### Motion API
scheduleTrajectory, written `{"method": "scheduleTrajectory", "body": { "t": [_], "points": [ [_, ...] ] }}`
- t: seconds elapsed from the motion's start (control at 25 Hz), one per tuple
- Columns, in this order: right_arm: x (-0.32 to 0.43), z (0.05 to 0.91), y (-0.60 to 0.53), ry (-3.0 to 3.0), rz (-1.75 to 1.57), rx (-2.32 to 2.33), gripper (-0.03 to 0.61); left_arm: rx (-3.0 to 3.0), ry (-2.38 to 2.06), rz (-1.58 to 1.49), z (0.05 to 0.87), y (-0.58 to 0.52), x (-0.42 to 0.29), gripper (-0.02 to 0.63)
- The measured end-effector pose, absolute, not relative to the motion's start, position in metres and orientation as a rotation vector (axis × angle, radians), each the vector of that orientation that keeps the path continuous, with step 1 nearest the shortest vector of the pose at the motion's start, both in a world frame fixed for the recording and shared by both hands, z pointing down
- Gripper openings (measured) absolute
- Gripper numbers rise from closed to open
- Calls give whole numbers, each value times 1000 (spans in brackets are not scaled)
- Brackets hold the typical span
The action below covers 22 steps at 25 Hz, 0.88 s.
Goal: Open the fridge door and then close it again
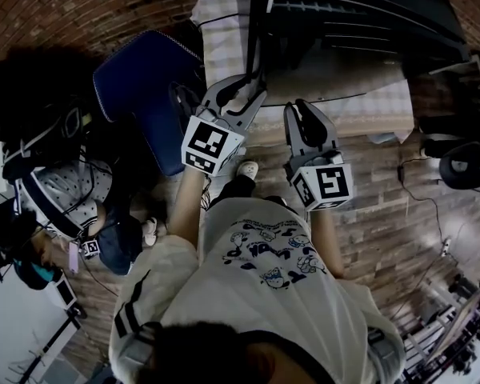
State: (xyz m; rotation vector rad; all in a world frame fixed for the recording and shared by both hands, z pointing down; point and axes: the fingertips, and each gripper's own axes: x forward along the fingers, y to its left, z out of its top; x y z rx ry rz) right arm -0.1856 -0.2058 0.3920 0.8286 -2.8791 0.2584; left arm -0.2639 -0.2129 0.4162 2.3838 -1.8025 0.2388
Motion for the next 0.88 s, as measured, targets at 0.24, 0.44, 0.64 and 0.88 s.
{"method": "scheduleTrajectory", "body": {
  "t": [0.24, 0.44, 0.64, 0.88],
  "points": [
    [-194, 393, -214, -2871, 260, 850, 81, 2359, -1852, 241, 415, -228, -278, 139],
    [-197, 392, -217, -2865, 257, 869, 81, 2343, -1879, 229, 411, -238, -285, 114],
    [-196, 390, -220, -2863, 255, 889, 81, 2333, -1891, 218, 411, -239, -285, 115],
    [-192, 386, -223, -2855, 223, 957, 81, 2281, -1943, 195, 408, -234, -284, 98]
  ]
}}
